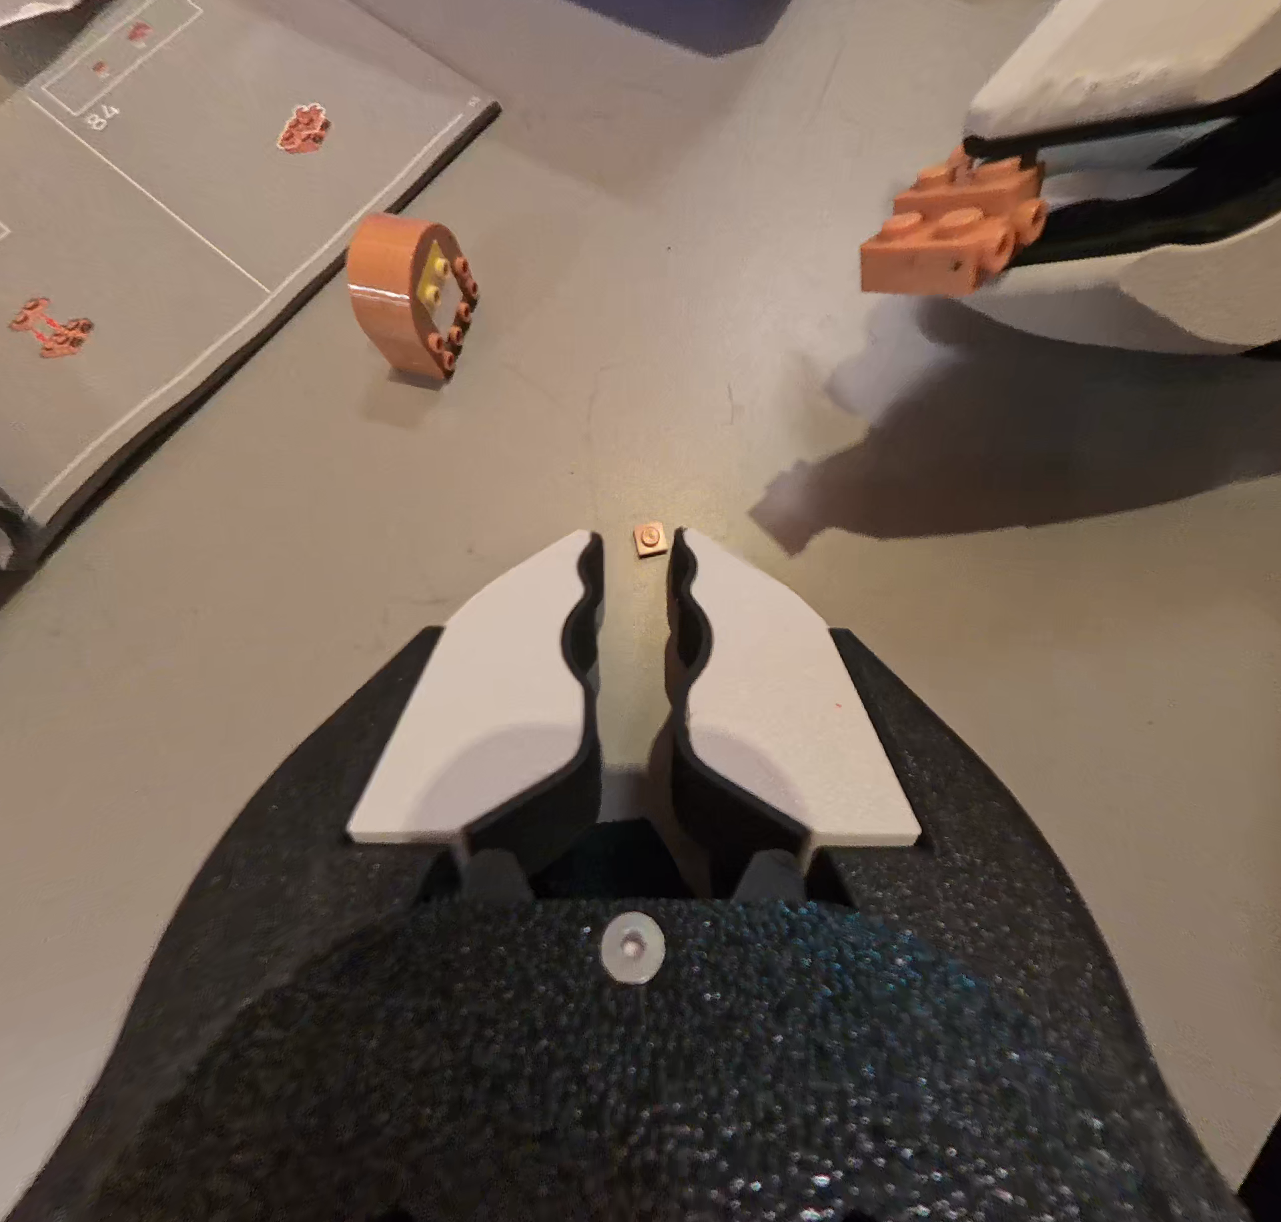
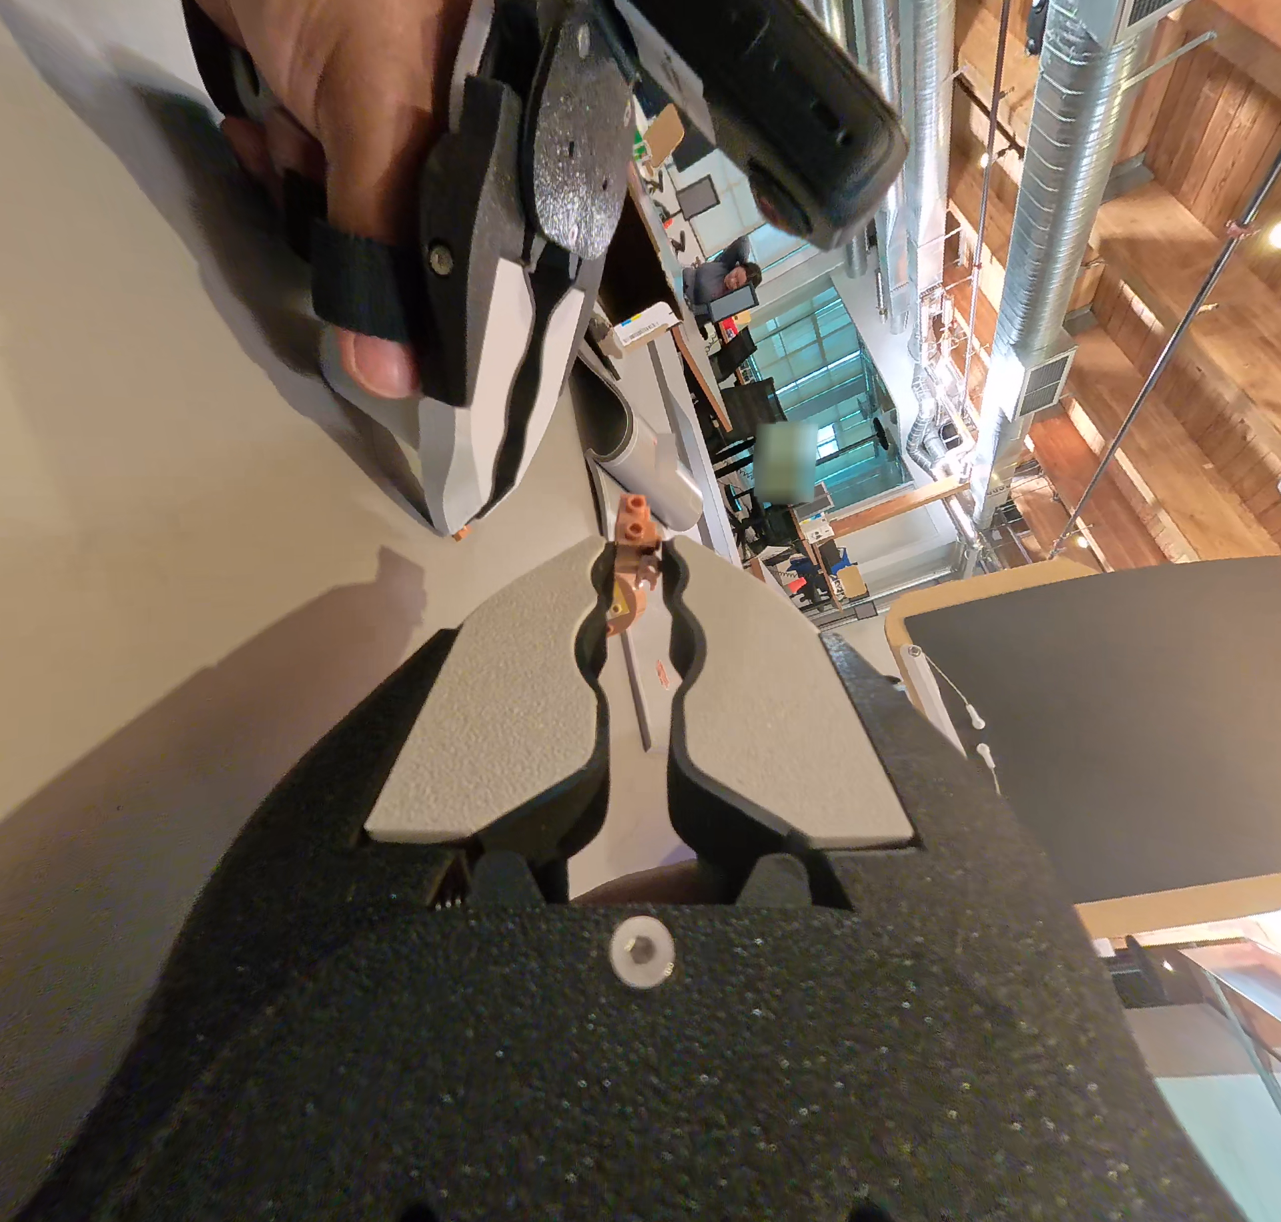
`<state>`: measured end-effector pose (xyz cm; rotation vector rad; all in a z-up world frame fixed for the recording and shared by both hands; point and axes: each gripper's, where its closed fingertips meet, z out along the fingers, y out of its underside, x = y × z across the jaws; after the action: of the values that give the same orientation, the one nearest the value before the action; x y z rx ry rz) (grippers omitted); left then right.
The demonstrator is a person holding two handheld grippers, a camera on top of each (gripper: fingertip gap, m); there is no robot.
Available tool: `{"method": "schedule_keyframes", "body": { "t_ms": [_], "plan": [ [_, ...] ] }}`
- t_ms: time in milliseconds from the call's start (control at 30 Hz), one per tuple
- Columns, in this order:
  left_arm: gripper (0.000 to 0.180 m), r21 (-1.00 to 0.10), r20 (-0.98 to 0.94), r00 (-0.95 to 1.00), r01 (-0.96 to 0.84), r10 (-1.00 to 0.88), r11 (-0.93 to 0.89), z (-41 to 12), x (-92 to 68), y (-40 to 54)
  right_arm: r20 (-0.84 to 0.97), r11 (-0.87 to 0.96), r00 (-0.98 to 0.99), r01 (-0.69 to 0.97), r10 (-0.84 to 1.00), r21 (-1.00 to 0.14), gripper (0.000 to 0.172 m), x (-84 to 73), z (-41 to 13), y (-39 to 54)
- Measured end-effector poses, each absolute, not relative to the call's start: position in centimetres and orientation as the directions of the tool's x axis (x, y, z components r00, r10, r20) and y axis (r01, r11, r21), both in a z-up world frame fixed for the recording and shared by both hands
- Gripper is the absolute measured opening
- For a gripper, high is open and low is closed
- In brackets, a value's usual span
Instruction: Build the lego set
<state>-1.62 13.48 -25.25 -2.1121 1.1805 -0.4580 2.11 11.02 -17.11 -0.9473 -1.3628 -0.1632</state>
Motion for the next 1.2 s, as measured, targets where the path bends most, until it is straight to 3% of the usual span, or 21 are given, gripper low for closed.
{"method": "schedule_keyframes", "body": {
  "t_ms": [67,300,533,733,933,1200],
  "plan": [
    [0.007,-0.695,-0.003,0.502,-0.623,-0.865,-0.359,-25.3,-1.2,13.0,0.877,0.64,0.259,0.604,0.405,-0.475,0.012,2.0,-16.9,10.9],
    [0.007,-0.722,-0.009,0.368,-0.646,-0.93,-0.248,-24.7,-0.6,12.6,0.881,0.663,0.251,0.584,0.401,-0.468,0.012,2.1,-16.8,10.2],
    [0.007,-0.833,0.025,0.068,-0.55,-0.997,-0.059,-17.4,0.5,9.7,0.921,0.758,0.242,0.524,0.306,-0.39,0.012,3.4,-15.7,8.4],
    [0.007,-0.773,0.028,-0.14,-0.63,-0.99,0.067,-14.9,2.5,6.9,0.967,0.829,0.161,0.498,0.198,-0.253,0.012,3.4,-16.3,6.3],
    [0.007,-0.7,0.17,-0.199,-0.714,-0.965,0.024,-15.7,3.5,5.6,0.969,0.846,0.155,0.473,0.194,-0.245,0.012,3.8,-16.3,5.2],
    [0.007,-0.655,0.198,-0.203,-0.755,-0.959,0.024,-16.1,4.2,5.2,0.975,0.855,0.156,0.474,0.156,-0.212,0.012,4.1,-15.9,4.6]
  ]
}}
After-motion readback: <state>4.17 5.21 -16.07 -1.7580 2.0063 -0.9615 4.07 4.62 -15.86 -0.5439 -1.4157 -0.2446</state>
